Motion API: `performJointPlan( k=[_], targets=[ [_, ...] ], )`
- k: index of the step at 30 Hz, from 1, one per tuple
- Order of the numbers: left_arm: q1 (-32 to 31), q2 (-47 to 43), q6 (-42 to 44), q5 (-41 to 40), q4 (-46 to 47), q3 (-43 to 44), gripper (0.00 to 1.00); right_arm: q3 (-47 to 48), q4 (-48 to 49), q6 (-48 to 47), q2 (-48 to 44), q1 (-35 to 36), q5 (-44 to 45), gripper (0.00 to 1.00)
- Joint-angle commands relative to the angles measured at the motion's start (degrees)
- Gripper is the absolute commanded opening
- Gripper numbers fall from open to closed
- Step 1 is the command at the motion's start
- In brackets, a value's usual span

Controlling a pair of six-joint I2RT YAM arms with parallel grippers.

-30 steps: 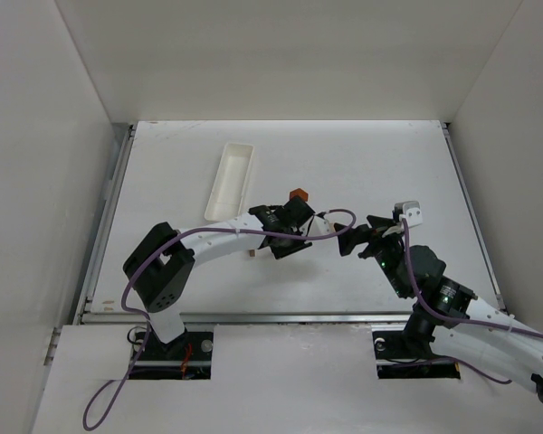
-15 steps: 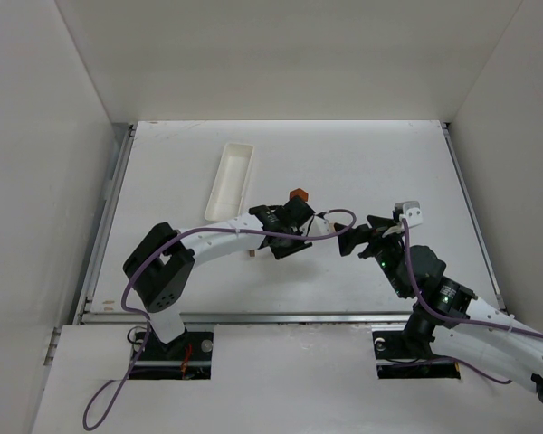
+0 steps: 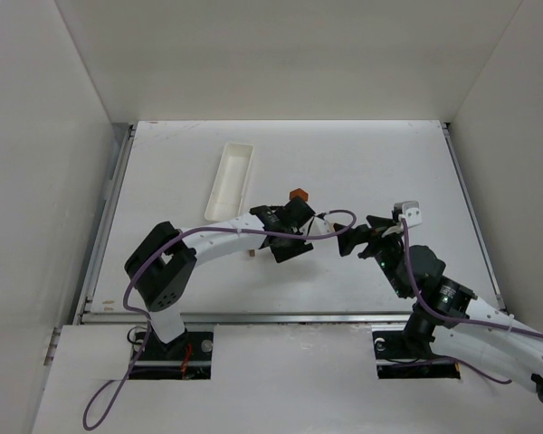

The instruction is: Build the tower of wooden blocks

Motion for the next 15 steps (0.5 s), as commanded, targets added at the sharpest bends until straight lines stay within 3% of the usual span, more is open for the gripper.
performJointPlan(
  k=[1,10,15],
  targets=[
    [-0.4,-0.5,0.6,0.3,-1.3,1.1,0.48,0.5,2.6,0.1,-0.5,0.2,-0.6,1.00],
    [-0.4,-1.6,0.6,0.3,-1.3,3.0,0.50,0.5,2.6,0.1,-0.5,0.2,-1.2,1.00],
    [-0.4,-2.7,0.6,0.3,-1.3,4.3,0.57,0.5,2.6,0.1,0.0,0.2,-1.7,1.00]
  ],
)
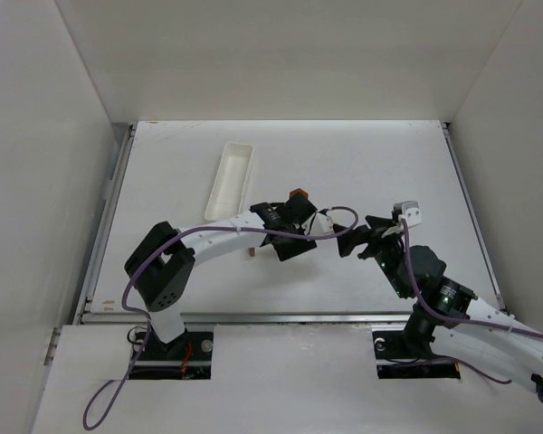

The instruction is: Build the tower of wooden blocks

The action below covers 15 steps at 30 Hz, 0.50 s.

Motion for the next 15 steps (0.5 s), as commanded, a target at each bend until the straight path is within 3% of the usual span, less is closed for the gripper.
performJointPlan(
  k=[1,8,15],
  targets=[
    [-0.4,-2.7,0.6,0.3,-0.8,2.4,0.57,0.5,2.6,0.1,0.0,0.2,-0.7,1.00],
    [-0.4,-4.8,0.1,0.3,-1.3,4.1,0.58,1.1,2.6,0.6,0.0,0.2,-0.7,1.00],
    [-0.4,-8.5,-1.8,0.3,-1.9,8.2,0.58,7.6,1.0,2.4,0.6,0.2,1.2,1.00]
  ],
)
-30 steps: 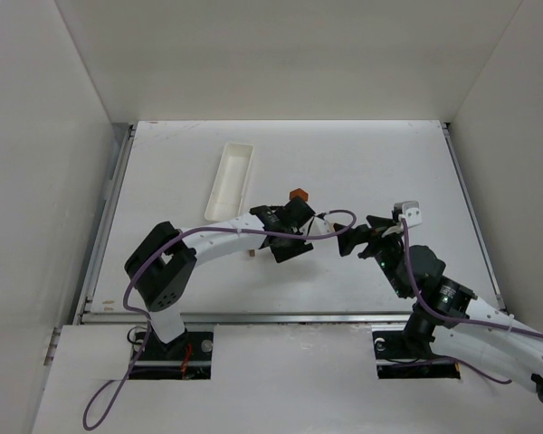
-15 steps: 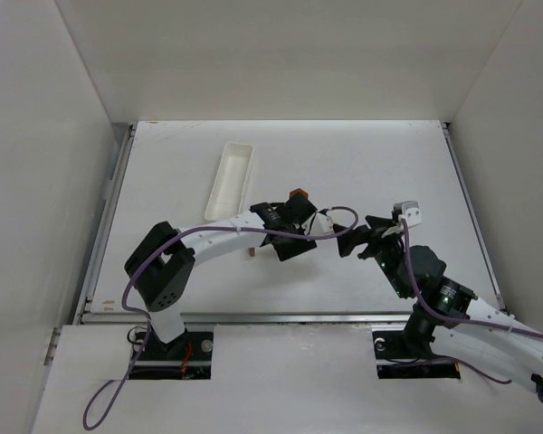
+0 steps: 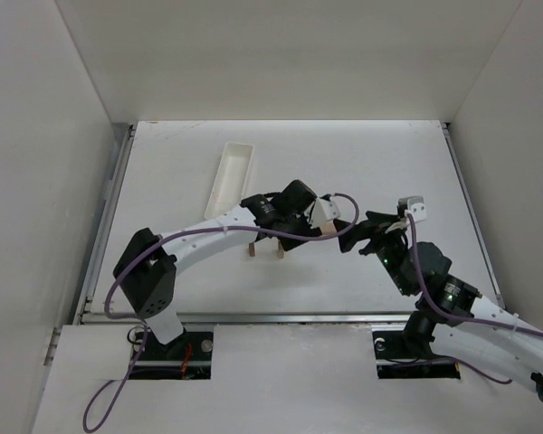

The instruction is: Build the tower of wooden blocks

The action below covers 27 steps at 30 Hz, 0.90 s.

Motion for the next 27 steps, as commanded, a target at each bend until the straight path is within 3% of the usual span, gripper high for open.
performJointPlan(
  k=[1,7,10,13,16,22,27],
  targets=[
    [-0.4,-4.6,-1.6,1.0,-0.5,4.6,0.58,6.9,0.8,1.2,0.1,0.2,2.1,1.00],
    [0.5,-5.1,-4.7,2.9,-5.2,8.5,0.59,13.9,-3.4,2.5,3.2,0.2,3.3,1.00],
    [4.5,-6.0,-9.2,4.2,-8.4,10.5,0.61,18.2,-11.5,5.1,7.3,0.2,3.3,1.00],
    [13.0,-13.6,-10.6,5.1,-7.2,7.3,0.61,22.0,-21.5,7.8,13.9,0.2,-0.4,1.00],
    [15.9,-17.6,-10.6,1.3,-6.6,5.7,0.61,24.7,-25.7,10.7,20.0,0.2,-2.9,1.00],
    [25.0,-24.7,-11.7,1.3,-8.1,0.0,0.61,26.7,-23.6,15.2,29.2,1.3,-6.4,1.00],
    [29.5,-30.5,-12.5,2.7,-8.1,-5.7,0.61,28.8,-25.6,17.3,37.2,2.5,-10.0,0.91]
  ],
)
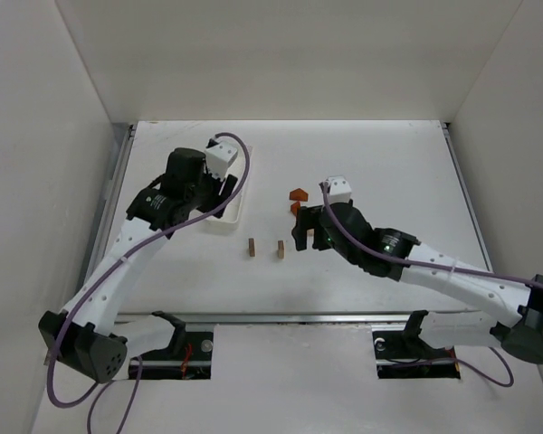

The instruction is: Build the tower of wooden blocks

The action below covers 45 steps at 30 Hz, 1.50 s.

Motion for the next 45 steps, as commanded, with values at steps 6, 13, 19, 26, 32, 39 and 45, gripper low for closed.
performJointPlan(
  k=[6,13,19,26,32,39,45],
  targets=[
    [4.6,-11.0,-3.4,-1.5,1.4,-9.6,0.61,7.1,-2.0,5.0,10.0,2.1,-3.8,0.90],
    [5.1,-16.7,-4.6,-2.2,8.7,-13.3,0.65,10.5,-1.7,6.8,16.5,2.6,-5.6,0.79],
    [8.3,-18.4,-5.9,-3.3,11.8,-17.4,0.65,15.2,-6.6,9.2,24.4,2.6,-4.3,0.70],
    [10.8,-19.5,-9.1,-3.1,16.7,-23.8,0.65,15.2,-5.6,12.1,23.0,2.6,-3.8,0.71],
    [12.1,-23.1,-9.3,1.7,16.5,-25.9,0.65,14.7,-5.1,13.2,23.9,2.1,-4.2,0.77],
    [12.1,-23.7,-9.3,2.3,16.5,-26.4,0.65,15.0,-4.0,11.1,26.3,2.1,-6.8,0.74],
    [13.3,-23.7,-8.8,2.8,16.5,-26.4,0.66,16.7,-6.9,11.1,30.0,0.9,-5.6,0.64]
  ],
)
